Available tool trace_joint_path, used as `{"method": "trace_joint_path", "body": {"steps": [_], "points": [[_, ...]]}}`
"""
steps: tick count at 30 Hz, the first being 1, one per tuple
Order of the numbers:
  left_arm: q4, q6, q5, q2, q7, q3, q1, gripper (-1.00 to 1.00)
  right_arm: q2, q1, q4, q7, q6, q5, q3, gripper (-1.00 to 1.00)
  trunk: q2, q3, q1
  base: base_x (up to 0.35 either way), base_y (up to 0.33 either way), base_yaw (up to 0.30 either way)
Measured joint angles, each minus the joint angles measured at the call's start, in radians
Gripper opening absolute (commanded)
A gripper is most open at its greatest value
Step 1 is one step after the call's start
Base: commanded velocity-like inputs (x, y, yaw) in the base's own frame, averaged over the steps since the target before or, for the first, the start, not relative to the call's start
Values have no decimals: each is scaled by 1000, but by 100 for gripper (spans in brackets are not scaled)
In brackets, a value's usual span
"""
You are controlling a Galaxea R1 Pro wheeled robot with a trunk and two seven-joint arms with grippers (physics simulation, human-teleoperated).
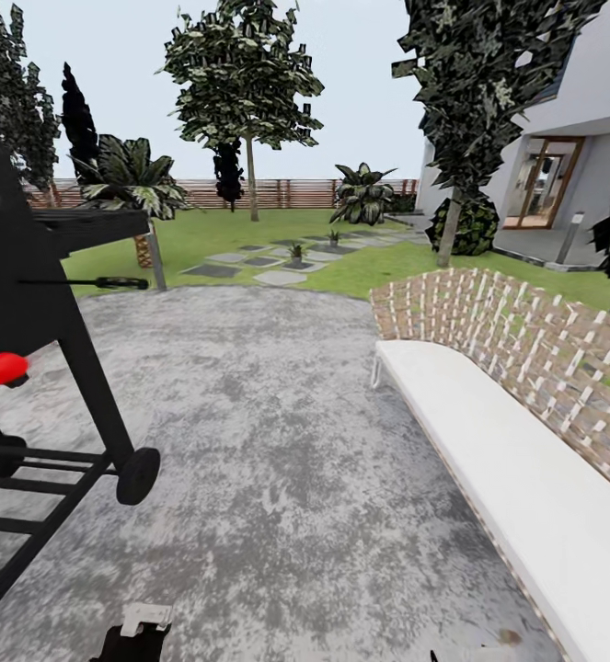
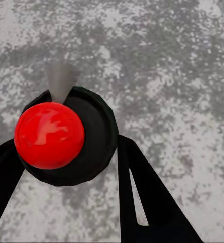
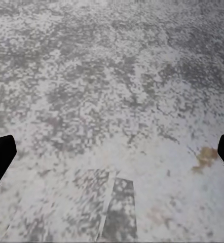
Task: Pick up the pesticide atomizer in the garden and spray insectifuge to fully cover both potted plants in the garden.
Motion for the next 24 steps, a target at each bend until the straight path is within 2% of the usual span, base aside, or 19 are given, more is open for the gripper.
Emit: {"method": "trace_joint_path", "body": {"steps": [7, 24], "points": [[0, 0, 0, 0, 0, 0, 0, -100, 0, 0, 51, 1, -1, 1, 3, 100, 0, 0, 0, 339, 0, 0], [0, 0, 0, 0, 0, 0, 0, -100, 13, 0, 56, 3, 0, 2, 5, 100, 0, 0, 0, 339, 0, 0]]}}
